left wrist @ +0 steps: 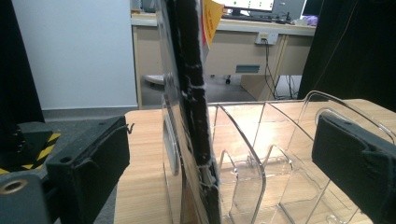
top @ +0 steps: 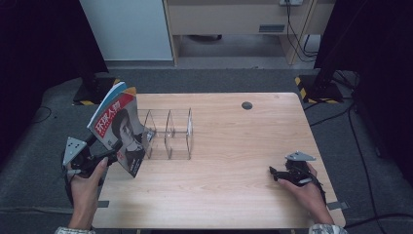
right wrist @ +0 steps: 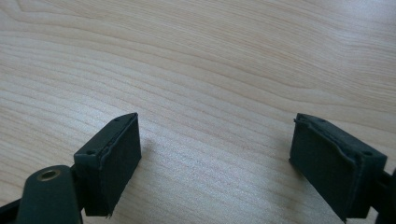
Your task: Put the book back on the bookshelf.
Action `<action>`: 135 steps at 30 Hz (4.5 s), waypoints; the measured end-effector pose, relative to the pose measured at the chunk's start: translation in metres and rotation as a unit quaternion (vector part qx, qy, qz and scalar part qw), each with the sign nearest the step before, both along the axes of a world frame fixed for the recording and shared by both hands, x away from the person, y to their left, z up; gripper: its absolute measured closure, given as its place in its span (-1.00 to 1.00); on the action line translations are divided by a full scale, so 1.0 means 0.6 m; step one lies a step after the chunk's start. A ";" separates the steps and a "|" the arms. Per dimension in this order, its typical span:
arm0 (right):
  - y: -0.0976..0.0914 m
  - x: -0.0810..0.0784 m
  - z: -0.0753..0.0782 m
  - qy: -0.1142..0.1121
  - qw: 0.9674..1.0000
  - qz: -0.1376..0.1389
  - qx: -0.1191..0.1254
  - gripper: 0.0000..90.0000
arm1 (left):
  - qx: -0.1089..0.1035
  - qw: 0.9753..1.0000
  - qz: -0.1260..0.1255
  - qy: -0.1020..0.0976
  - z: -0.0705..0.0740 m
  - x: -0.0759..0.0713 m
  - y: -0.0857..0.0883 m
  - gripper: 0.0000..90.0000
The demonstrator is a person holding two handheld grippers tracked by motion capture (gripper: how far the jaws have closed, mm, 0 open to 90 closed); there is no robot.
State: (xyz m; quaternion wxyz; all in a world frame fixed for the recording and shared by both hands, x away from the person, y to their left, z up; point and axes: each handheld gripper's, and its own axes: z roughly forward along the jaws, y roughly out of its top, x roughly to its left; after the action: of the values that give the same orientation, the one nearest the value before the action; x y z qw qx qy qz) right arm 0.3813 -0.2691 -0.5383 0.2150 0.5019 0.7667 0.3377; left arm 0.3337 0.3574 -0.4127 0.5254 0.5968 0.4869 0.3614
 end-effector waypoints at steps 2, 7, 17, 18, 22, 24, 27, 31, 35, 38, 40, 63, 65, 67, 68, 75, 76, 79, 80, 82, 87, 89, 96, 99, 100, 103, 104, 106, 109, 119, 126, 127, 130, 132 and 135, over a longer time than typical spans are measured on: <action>0.000 0.000 0.000 0.000 1.000 0.000 0.000 -0.64 | -0.002 1.000 -0.001 0.002 -0.001 -0.001 -0.001 -0.91; 0.000 0.001 0.000 0.000 1.000 0.003 0.000 -0.64 | 0.006 1.000 -0.005 0.003 -0.002 -0.008 -0.005 -0.90; 0.000 0.001 0.000 0.000 1.000 0.003 -0.001 -0.64 | 0.007 1.000 -0.014 0.007 -0.008 -0.026 0.000 -0.89; 0.000 0.001 0.000 0.000 1.000 0.003 -0.001 -0.64 | 0.006 1.000 -0.015 0.007 -0.009 -0.029 0.000 -0.89; 0.000 0.001 0.000 0.000 1.000 0.003 -0.001 -0.64 | 0.007 1.000 -0.020 0.013 -0.014 -0.039 -0.001 -0.88; 0.000 0.001 0.000 0.000 1.000 0.003 -0.001 -0.64 | 0.007 1.000 -0.023 0.014 -0.016 -0.044 -0.002 -0.88; 0.000 0.001 0.000 0.000 1.000 0.003 -0.001 -0.64 | 0.005 0.999 -0.028 0.015 -0.019 -0.053 -0.003 -0.86; 0.000 0.001 0.000 0.000 1.000 0.003 -0.001 -0.64 | 0.005 0.999 -0.033 0.017 -0.022 -0.063 -0.004 -0.86; 0.000 0.001 0.000 0.000 1.000 0.003 -0.001 -0.64 | 0.002 0.999 -0.036 0.018 -0.024 -0.070 -0.006 -0.86; 0.000 0.001 0.000 0.000 1.000 0.003 -0.001 -0.64 | 0.002 0.999 -0.041 0.018 -0.024 -0.075 -0.009 -0.85; 0.000 0.001 0.000 0.000 1.000 0.003 -0.001 -0.64 | 0.003 0.999 -0.044 0.019 -0.025 -0.078 -0.012 -0.85; 0.000 0.000 0.000 0.001 1.000 0.003 0.000 -0.64 | 0.023 0.993 -0.112 0.040 -0.048 -0.073 -0.079 -0.83; 0.000 0.000 0.000 0.001 1.000 0.003 0.000 -0.64 | 0.022 0.992 -0.112 0.043 -0.050 -0.070 -0.081 -0.83; 0.000 0.000 0.000 0.001 1.000 0.003 0.000 -0.64 | 0.024 0.992 -0.114 0.044 -0.051 -0.066 -0.083 -0.83; 0.000 0.000 0.000 0.001 1.000 0.003 0.000 -0.64 | 0.024 0.992 -0.114 0.045 -0.052 -0.064 -0.084 -0.83; 0.000 0.000 0.000 0.000 1.000 0.003 -0.001 -0.64 | 0.030 0.991 -0.121 0.049 -0.054 -0.054 -0.097 -0.82; 0.000 0.000 0.000 0.000 1.000 0.003 -0.001 -0.64 | 0.028 0.991 -0.121 0.050 -0.054 -0.052 -0.099 -0.83; 0.000 0.000 0.000 0.001 1.000 0.002 -0.001 -0.64 | 0.031 0.990 -0.127 0.050 -0.053 -0.046 -0.108 -0.82; 0.000 0.000 0.000 0.000 1.000 0.002 -0.001 -0.64 | 0.034 0.990 -0.130 0.050 -0.053 -0.044 -0.112 -0.82; 0.000 0.000 0.000 0.000 1.000 0.002 -0.001 -0.64 | 0.035 0.989 -0.134 0.051 -0.053 -0.041 -0.118 -0.82; 0.000 0.000 0.000 0.001 1.000 0.002 -0.001 -0.64 | 0.040 0.987 -0.143 0.052 -0.052 -0.033 -0.137 -0.83; 0.000 0.000 0.000 0.001 1.000 0.002 -0.001 -0.65 | 0.043 0.987 -0.148 0.052 -0.051 -0.028 -0.146 -0.83; 0.000 0.000 0.000 0.001 1.000 0.001 -0.001 -0.65 | 0.043 0.985 -0.158 0.055 -0.054 -0.009 -0.170 -0.83; 0.000 0.000 0.000 0.000 1.000 0.001 -0.001 -0.65 | 0.044 0.984 -0.162 0.061 -0.056 -0.002 -0.180 -0.83; 0.000 0.000 0.000 0.000 1.000 0.001 -0.001 -0.65 | 0.045 0.984 -0.163 0.062 -0.057 0.001 -0.185 -0.83; 0.000 0.000 0.000 0.001 1.000 0.002 -0.001 -0.65 | 0.050 0.983 -0.167 0.064 -0.059 0.008 -0.195 -0.83; 0.000 -0.001 0.000 0.001 1.000 0.001 0.000 -0.65 | 0.050 0.982 -0.169 0.066 -0.060 0.010 -0.199 -0.83; 0.000 -0.001 0.000 0.002 1.000 0.001 0.000 -0.65 | 0.052 0.981 -0.173 0.068 -0.062 0.014 -0.206 -0.84; 0.000 -0.001 0.000 0.001 1.000 0.001 -0.001 -0.65 | 0.053 0.980 -0.179 0.072 -0.066 0.019 -0.216 -0.84; 0.001 -0.001 0.000 0.002 1.000 0.001 -0.001 -0.67 | 0.064 0.969 -0.219 0.090 -0.077 0.030 -0.258 -0.93; 0.001 -0.001 0.000 0.005 1.000 0.001 -0.002 -0.73 | 0.076 0.962 -0.242 0.100 -0.087 0.034 -0.290 -0.96; 0.001 -0.001 0.000 0.005 1.000 0.001 -0.002 -0.73 | 0.077 0.961 -0.244 0.102 -0.088 0.035 -0.295 -0.96; 0.001 -0.001 -0.001 0.006 1.000 0.001 -0.004 -0.79 | 0.082 0.958 -0.252 0.108 -0.093 0.038 -0.309 -0.95; 0.002 -0.001 -0.001 0.009 1.000 0.001 -0.004 -0.82 | 0.086 0.957 -0.256 0.110 -0.097 0.041 -0.319 -0.96; 0.003 -0.001 -0.001 0.011 1.000 -0.003 -0.006 -0.88 | 0.089 0.954 -0.264 0.114 -0.101 0.043 -0.337 -0.96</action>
State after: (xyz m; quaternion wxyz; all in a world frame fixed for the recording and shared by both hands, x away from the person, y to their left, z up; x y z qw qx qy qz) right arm 0.3810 -0.2672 -0.5390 0.2111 0.5067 0.7694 0.3267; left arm 0.3598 0.1553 -0.4733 0.4876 0.7858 0.3345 0.1816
